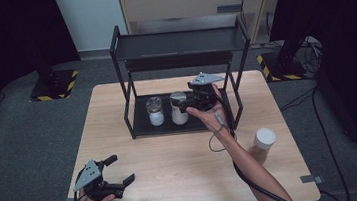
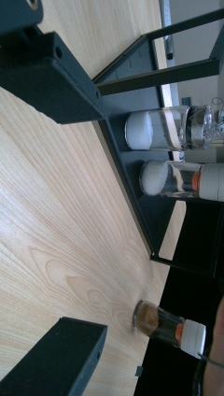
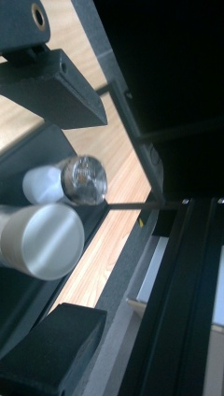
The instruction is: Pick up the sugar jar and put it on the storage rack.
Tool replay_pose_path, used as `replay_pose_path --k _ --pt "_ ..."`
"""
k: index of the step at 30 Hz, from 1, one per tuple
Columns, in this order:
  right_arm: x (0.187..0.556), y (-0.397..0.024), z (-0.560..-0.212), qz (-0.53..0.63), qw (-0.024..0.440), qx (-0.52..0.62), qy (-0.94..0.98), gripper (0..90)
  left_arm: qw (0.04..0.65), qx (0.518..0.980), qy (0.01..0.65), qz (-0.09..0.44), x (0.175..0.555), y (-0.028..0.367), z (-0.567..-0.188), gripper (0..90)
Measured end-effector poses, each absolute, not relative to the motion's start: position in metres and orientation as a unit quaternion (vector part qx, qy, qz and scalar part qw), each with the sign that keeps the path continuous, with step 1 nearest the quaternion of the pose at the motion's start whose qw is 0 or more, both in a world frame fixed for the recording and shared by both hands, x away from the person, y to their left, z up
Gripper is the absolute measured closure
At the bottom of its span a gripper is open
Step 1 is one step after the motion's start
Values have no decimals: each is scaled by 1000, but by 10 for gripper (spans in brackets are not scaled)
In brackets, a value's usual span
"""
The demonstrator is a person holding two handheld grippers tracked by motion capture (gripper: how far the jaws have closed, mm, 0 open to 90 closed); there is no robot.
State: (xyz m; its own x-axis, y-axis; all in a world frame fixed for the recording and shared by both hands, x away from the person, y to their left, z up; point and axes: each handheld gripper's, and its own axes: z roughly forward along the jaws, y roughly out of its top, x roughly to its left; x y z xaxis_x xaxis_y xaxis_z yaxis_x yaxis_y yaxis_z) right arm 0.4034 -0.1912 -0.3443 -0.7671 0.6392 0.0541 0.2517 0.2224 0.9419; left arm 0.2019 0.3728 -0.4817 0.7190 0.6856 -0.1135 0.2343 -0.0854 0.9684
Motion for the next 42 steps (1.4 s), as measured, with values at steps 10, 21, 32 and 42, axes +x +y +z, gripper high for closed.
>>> replay_pose_path --k 10,21,32,42 --pt "374 -217 -319 569 170 259 762 77 594 711 324 190 202 372 -482 0" --pt "341 -247 -306 586 157 242 757 70 595 711 323 189 201 372 -482 0" --pt "304 -279 -309 589 157 235 757 66 596 711 323 189 201 372 -482 0" --pt "266 -312 -325 586 174 256 749 57 597 710 322 189 201 372 -482 0"
